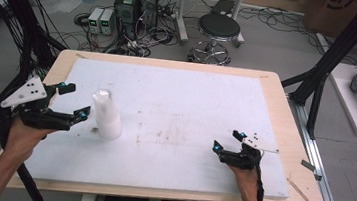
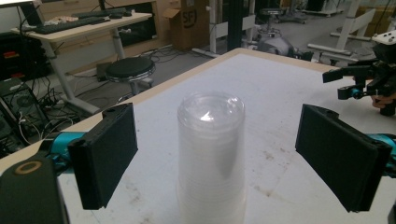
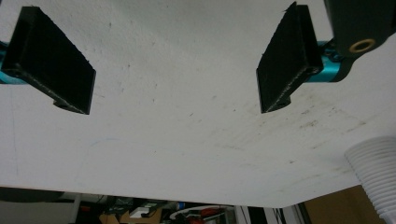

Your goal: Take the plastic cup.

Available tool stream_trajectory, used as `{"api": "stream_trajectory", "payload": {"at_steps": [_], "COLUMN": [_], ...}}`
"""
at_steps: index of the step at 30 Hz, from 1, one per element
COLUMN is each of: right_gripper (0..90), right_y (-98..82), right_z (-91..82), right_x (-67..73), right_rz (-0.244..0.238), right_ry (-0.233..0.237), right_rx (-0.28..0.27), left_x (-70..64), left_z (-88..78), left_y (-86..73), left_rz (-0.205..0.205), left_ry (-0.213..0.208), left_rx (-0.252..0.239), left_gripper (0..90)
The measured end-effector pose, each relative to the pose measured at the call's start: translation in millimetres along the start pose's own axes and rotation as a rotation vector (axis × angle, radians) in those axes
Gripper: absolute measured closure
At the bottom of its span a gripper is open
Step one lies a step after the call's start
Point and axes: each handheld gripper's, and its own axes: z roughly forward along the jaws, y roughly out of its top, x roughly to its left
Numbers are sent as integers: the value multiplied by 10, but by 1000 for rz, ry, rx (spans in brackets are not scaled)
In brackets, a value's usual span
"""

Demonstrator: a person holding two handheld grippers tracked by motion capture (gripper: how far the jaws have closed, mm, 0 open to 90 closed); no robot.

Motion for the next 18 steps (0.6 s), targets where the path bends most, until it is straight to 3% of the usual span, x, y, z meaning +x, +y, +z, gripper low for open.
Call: {"api": "stream_trajectory", "payload": {"at_steps": [4,10,15,17,18], "right_gripper": [118,118,118,118,118], "right_y": [-4,-9,-7,-8,-8], "right_z": [-14,-26,-23,-22,-21], "right_x": [-13,-13,-13,-15,-18], "right_rz": [23,17,15,16,13], "right_ry": [0,-3,-5,-4,-5], "right_rx": [-11,-23,-20,-21,-23], "left_x": [90,168,195,189,181], "left_z": [66,149,255,305,328], "left_y": [89,176,257,277,291], "left_rz": [0,-3,25,17,32], "left_ry": [-10,-41,-89,-128,-141], "left_rx": [11,26,84,102,116], "left_gripper": [126,126,126,127,127]}}
